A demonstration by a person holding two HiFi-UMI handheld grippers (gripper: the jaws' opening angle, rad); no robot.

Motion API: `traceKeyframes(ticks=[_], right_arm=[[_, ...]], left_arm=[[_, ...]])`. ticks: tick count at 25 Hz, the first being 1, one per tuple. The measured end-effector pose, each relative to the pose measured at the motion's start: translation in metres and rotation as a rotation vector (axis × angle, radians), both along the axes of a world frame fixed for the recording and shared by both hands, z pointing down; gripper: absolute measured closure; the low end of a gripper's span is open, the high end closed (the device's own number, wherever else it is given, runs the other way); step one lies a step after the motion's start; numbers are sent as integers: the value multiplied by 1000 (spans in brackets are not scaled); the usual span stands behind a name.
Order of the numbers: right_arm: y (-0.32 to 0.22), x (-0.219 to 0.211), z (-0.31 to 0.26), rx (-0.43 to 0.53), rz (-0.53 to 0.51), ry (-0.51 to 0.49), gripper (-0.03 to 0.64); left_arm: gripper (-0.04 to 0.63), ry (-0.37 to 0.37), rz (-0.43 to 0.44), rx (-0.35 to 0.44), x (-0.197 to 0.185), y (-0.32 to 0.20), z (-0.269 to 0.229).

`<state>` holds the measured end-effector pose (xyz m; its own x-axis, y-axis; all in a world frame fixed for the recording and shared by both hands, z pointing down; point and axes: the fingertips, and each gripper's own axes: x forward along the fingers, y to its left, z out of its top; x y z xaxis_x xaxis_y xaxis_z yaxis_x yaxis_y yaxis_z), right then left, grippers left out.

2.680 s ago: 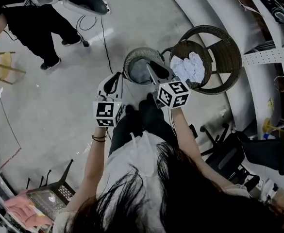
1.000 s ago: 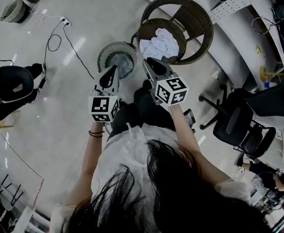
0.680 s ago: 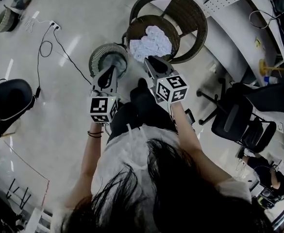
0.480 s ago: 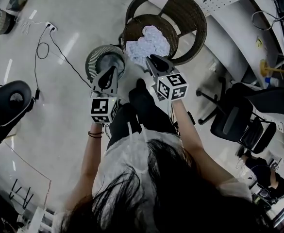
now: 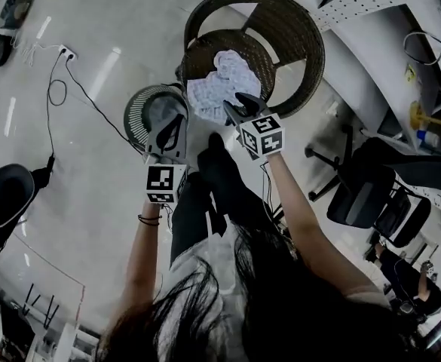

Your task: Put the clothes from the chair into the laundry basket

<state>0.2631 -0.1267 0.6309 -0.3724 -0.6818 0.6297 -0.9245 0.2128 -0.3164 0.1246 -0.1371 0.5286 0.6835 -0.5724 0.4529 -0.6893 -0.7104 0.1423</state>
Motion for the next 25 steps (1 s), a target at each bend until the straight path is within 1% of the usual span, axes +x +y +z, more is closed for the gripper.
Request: traceKeyframes(ticks=[5,9,12,17,22,25], right_arm=[[-15,20,59,-69,-42,53,374],[-23,40,106,-125,-60,108,344],[-24,50,137,-172,-103,166,330],[-27,48,183,-235,-242,267,310],[-34,48,219,-258,-335,345,302],[-40,51,237,-265,-398,429,298]], left_arm=[[575,-28,37,-4,20,-18,26],[575,-41,52,-14,34,-29,47],[575,-48,50,-27,41,-35,64],[575,-62,40,-50,44,-48,92],[575,-71,30,-65,44,-59,113],[575,-80,22,-72,42,-67,125]])
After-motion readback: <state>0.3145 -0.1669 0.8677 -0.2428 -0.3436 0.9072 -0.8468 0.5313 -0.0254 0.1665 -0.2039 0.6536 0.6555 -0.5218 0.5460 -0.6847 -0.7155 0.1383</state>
